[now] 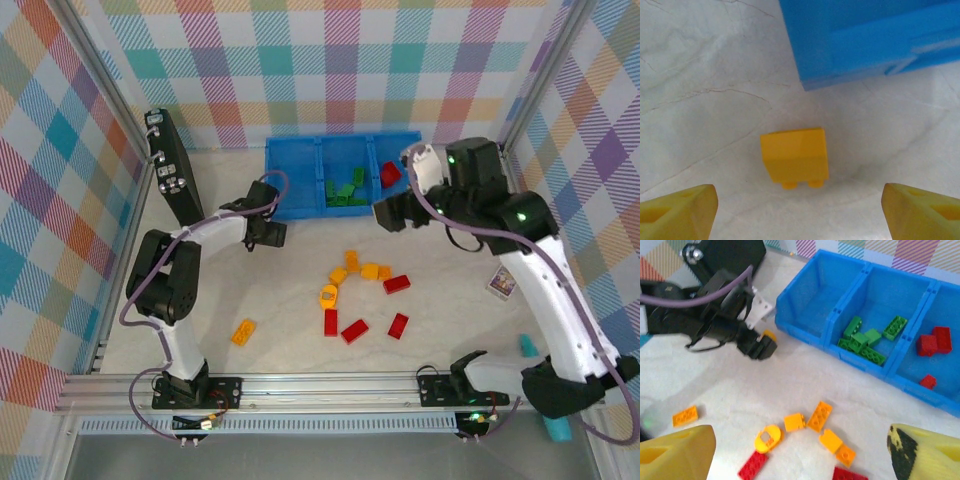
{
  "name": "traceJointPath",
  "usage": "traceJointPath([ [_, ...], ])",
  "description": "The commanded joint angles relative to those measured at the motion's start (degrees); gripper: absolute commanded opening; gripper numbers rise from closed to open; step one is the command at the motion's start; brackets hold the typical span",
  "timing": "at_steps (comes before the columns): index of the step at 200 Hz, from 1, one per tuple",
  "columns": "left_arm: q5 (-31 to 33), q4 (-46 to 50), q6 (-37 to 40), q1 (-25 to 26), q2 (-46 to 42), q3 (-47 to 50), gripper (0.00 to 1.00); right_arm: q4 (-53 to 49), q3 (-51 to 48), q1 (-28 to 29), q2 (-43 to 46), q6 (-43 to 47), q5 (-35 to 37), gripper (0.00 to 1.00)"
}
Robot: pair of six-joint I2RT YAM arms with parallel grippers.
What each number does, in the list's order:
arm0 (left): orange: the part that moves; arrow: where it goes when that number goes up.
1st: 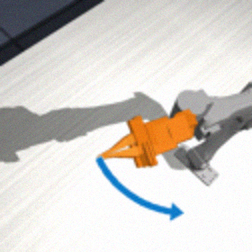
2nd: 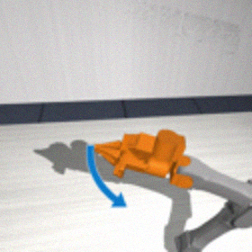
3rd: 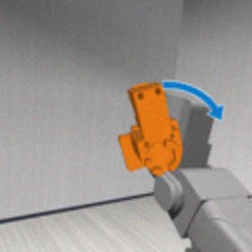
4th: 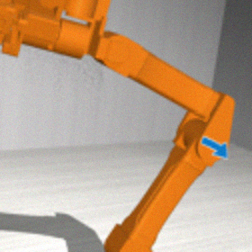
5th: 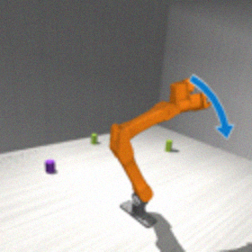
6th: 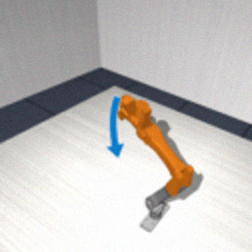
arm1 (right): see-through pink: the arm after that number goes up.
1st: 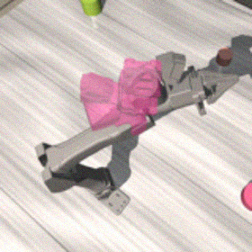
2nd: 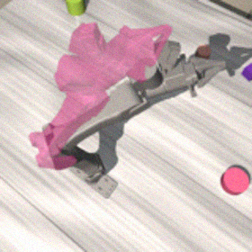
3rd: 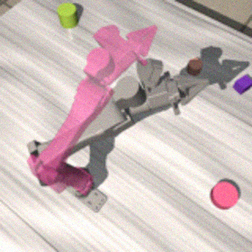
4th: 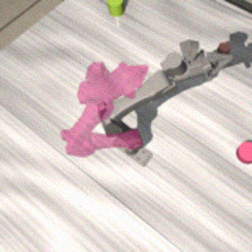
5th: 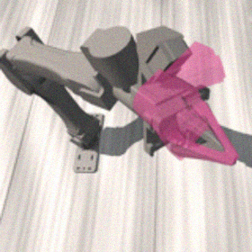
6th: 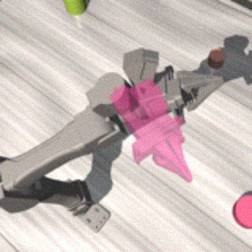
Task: Sort the legos into containers by color
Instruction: Pick up the lego from the center of the table.
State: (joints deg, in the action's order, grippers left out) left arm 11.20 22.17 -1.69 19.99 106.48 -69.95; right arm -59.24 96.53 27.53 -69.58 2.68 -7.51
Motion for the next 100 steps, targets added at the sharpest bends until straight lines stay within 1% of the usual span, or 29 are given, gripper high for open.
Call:
traceJointPath([
  [1,0.03,0.09,-0.55,-1.68,2.95,-3.36,0.82,-11.10,1.38,-0.37,1.56,1.99,-0.11,0.99],
  [14,-0.07,0.82,-0.88,-2.10,4.35,-5.07,0.81,-10.19,-0.77,-0.37,4.88,1.71,-0.88,0.99],
  [39,-1.23,2.07,-1.51,-2.40,6.18,-7.62,0.77,-3.87,-6.52,-0.37,12.87,1.38,-3.15,0.99],
  [59,-2.70,4.45,-1.91,-2.76,8.14,-9.99,0.69,-0.19,-8.30,-0.37,17.53,1.11,-3.03,0.99],
  [77,-4.31,5.95,-1.65,-2.76,9.55,-11.55,0.65,0.08,-7.66,-0.37,19.34,1.69,-2.38,0.99],
  [100,-4.39,8.06,-2.28,-2.85,10.89,-12.94,0.55,-1.54,-5.79,-0.38,19.67,2.42,-1.83,0.99],
])
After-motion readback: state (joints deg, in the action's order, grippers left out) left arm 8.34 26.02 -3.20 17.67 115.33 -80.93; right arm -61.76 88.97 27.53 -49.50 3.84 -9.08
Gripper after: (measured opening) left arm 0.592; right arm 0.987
